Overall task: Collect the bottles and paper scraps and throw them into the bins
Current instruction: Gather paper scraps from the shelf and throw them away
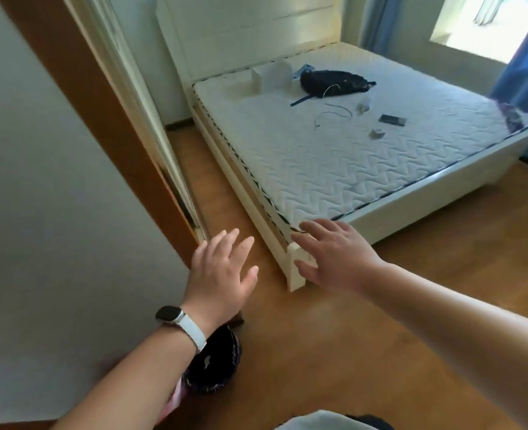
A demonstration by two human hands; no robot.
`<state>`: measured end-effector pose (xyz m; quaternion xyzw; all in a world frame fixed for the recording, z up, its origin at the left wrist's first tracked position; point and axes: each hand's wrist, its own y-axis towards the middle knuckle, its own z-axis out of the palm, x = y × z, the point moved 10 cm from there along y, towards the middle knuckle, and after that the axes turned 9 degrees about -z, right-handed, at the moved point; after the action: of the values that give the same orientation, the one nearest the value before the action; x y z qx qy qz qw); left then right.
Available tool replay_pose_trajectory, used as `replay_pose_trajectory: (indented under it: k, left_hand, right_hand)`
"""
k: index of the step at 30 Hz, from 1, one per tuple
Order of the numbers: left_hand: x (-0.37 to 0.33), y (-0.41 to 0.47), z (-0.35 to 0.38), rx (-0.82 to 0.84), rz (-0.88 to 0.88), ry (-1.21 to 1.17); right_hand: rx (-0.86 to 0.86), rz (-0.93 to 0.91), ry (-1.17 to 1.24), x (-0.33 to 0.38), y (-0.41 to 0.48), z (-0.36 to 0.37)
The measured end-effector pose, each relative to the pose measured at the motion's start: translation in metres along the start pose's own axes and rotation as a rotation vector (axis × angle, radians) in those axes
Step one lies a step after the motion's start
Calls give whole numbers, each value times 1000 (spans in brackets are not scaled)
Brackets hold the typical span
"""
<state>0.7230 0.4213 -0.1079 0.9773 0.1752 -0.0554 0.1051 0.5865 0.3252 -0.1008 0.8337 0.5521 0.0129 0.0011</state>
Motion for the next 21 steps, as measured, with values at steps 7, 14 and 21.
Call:
replay_pose_trajectory:
  k: [7, 14, 21]
  left_hand:
    - [-141, 45, 13, 6, 180, -52]
    - [-242, 94, 33, 38, 382, -91]
    - [-319, 155, 83, 101, 575, -135]
  right_hand:
    - [-54, 198, -18, -117, -93, -20]
    - [-170, 375, -56, -190, -169, -32]
    - [-225, 547, -128, -264, -199, -22]
